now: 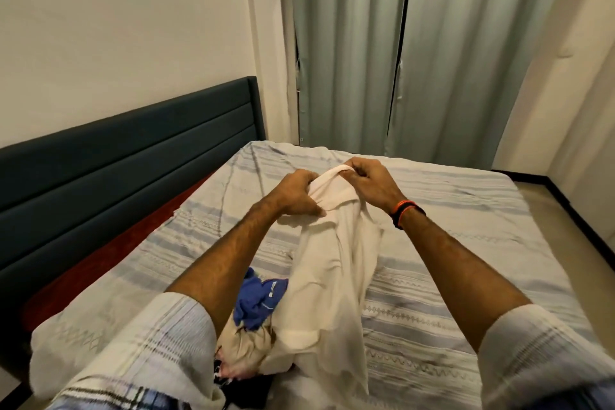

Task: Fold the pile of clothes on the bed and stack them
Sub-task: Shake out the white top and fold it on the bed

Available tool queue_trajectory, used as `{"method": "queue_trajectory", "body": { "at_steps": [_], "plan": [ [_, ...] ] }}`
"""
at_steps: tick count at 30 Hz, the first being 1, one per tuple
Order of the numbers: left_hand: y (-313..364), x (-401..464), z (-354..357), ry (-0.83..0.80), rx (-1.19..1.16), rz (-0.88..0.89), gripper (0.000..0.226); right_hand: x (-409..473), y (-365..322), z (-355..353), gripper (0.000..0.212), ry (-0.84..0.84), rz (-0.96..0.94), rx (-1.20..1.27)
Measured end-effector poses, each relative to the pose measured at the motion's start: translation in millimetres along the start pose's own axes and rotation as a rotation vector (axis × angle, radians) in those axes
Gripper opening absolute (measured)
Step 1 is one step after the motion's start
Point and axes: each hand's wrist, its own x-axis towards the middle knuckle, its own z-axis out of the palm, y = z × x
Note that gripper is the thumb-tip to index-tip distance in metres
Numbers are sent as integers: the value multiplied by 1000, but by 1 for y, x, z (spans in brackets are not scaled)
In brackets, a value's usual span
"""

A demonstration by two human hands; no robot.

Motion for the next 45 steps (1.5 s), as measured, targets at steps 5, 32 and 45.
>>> {"method": "queue_trajectory", "body": {
  "at_steps": [5, 32, 45],
  "plan": [
    [48, 9, 32, -15, 140, 9, 54, -8, 23, -58, 17, 68, 44, 37],
    [187, 68, 76, 239, -226, 224, 30, -31, 89, -189, 39, -25, 10, 129],
    [181, 68, 70, 527, -374, 183, 23, -33, 85, -167, 19, -332, 286, -43]
  ]
}}
